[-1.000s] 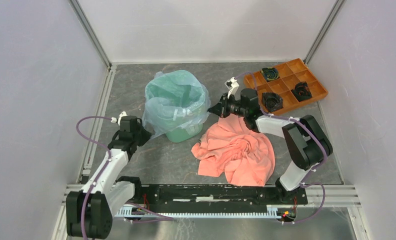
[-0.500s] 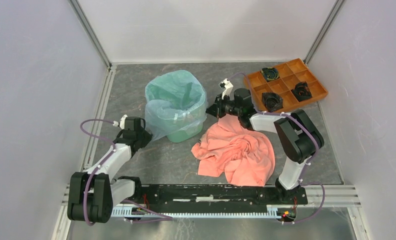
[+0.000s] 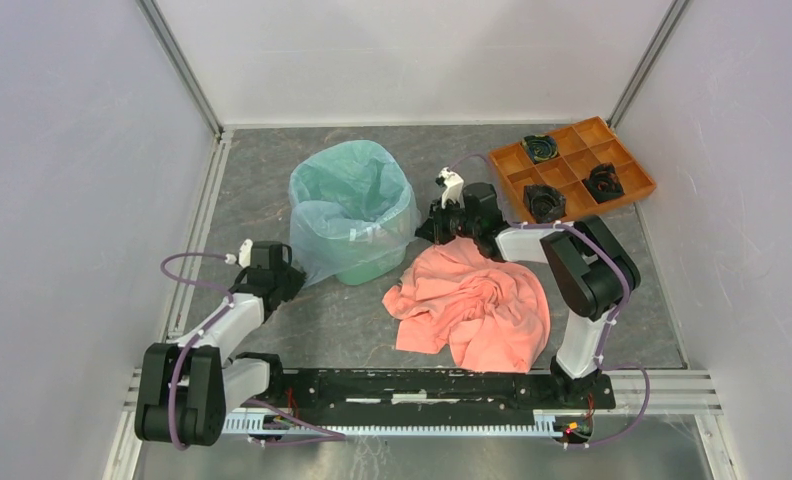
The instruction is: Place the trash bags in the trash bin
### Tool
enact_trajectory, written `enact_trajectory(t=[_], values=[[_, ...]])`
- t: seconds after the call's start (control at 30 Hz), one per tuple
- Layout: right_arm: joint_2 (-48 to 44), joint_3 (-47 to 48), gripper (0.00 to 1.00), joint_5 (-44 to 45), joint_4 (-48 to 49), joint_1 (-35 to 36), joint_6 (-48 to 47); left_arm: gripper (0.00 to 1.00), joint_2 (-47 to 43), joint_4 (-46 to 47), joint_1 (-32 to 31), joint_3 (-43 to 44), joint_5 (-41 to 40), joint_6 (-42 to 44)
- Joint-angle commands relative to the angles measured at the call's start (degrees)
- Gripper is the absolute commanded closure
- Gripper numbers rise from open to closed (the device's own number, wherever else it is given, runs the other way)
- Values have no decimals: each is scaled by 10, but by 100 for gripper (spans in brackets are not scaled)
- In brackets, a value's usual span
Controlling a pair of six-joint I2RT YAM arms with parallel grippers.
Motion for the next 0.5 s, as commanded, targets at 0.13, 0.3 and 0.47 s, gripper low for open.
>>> enact_trajectory(t=[0.13,0.3,0.47], values=[[-26,34,78,75,-89,0,-55,96,-44,-44,3,-53,-24,-59],[-42,30,77,101,-83,0,-65,98,-64,-57,3,-72,-37,-68],[-27,49,70,93,-114,0,-66,88,-90,-105,3,-31,-66,-55]])
